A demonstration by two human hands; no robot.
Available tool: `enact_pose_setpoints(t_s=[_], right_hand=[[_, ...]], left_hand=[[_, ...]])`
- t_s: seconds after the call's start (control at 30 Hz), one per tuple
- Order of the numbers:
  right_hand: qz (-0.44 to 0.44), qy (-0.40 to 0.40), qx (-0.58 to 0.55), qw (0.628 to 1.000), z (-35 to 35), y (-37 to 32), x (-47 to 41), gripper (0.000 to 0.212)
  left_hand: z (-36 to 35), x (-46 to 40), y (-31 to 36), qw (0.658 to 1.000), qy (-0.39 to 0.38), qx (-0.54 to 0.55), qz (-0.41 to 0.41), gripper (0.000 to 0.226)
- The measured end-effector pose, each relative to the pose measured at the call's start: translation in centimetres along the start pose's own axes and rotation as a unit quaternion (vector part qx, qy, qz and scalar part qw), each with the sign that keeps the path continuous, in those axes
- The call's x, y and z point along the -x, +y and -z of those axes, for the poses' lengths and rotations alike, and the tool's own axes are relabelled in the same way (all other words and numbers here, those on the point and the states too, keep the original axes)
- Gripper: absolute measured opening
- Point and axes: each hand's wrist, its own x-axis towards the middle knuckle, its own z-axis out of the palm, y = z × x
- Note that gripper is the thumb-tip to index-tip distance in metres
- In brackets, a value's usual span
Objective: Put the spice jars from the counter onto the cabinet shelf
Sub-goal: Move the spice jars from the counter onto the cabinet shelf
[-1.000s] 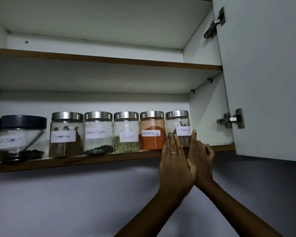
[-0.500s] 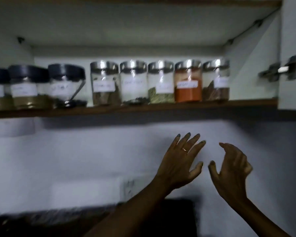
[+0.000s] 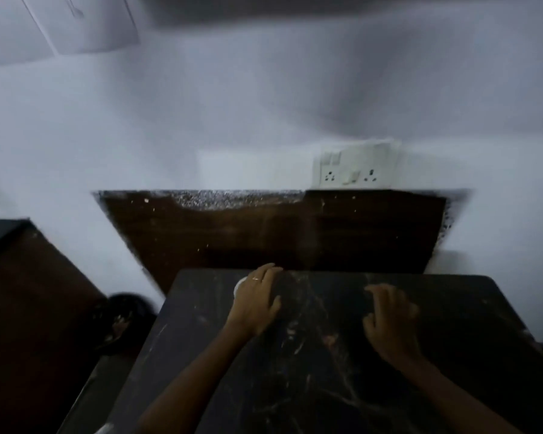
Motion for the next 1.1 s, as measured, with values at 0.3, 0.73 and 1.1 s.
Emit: enact_pose_setpoints(t_s=[0.3,0.73,1.1], right_hand=[[-0.022,-0.272,-0.03,0.962,-10.3,-9.2,1.9,0.069],[-0.171,-0.376,-0.25,0.876,-15.8,-17.1,-3.2,0.097],[-0.184,-0.296,-0.258,0.901,-14.3,-17.1,-1.2,0.077]], left_hand=[[-2.5,4.7,-8.4,0.98,0.02,0.141,0.14,0.091],[-6.9,2.9,-13.8,0.908,-0.127,0.324,0.234,0.104],[-7.4,4.0,-12.8,0.926,-0.118,0.302,0.193,0.078]])
